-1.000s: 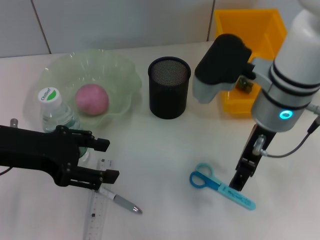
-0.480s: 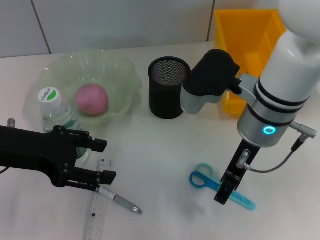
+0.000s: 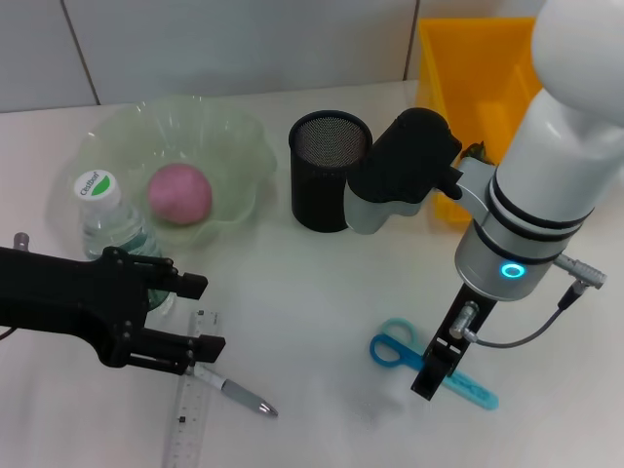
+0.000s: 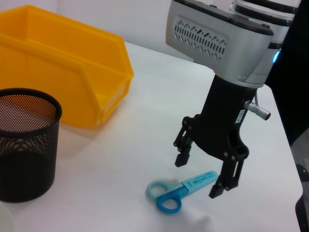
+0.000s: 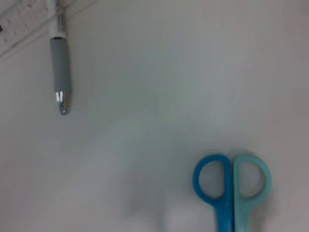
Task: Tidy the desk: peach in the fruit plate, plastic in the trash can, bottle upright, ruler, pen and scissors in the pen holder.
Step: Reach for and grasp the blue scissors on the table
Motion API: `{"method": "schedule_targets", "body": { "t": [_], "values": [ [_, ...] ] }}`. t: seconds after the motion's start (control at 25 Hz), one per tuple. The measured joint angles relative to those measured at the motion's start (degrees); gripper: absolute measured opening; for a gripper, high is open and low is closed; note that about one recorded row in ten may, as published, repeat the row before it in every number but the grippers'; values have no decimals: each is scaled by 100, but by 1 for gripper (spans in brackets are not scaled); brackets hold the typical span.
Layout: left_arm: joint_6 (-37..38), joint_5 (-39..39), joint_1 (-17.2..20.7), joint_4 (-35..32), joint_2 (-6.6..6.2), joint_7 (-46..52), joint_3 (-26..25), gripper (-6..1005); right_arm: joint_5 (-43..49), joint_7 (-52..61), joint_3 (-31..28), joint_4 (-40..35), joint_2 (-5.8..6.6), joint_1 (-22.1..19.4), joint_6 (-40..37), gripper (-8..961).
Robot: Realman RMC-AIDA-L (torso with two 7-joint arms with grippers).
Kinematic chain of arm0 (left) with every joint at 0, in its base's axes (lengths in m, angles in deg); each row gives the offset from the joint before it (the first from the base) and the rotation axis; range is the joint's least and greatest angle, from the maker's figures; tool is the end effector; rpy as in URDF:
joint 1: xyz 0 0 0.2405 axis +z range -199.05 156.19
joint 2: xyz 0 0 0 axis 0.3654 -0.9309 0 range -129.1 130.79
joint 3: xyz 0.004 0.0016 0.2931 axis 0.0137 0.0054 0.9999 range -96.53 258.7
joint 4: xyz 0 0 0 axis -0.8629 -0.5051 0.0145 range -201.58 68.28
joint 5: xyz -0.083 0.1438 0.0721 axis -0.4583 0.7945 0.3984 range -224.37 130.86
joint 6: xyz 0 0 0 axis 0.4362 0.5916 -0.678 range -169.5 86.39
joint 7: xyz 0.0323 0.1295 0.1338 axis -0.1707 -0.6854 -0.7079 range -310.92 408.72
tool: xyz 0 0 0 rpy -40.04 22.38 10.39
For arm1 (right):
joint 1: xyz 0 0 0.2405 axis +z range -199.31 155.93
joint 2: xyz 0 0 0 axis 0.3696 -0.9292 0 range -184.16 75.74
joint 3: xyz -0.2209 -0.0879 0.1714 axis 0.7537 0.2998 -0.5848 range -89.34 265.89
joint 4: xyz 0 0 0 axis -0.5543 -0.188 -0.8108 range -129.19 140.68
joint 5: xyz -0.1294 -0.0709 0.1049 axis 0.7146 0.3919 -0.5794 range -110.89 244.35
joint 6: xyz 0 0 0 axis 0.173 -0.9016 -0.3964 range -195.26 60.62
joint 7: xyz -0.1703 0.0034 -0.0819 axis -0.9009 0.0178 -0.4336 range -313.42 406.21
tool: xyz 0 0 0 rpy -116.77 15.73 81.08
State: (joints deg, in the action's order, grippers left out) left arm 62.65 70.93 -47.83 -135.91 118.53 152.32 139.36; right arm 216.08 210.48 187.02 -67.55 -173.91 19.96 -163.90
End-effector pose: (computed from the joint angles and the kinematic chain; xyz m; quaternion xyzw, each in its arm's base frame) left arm -0.2229 0.2968 -0.0324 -0.9828 -0.1600 -0.0917 0.0088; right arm 0.2193 0.3160 -0.1003 -0.8847 0.3254 -0.3157 0.1085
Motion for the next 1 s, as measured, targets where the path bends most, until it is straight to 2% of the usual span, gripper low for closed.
{"method": "schedule_targets", "body": {
  "t": [1.0],
  "values": [
    [47,-1,21,29,-9,-55,-1,784,87,283,324,44,0,-237,387,809]
  ]
}}
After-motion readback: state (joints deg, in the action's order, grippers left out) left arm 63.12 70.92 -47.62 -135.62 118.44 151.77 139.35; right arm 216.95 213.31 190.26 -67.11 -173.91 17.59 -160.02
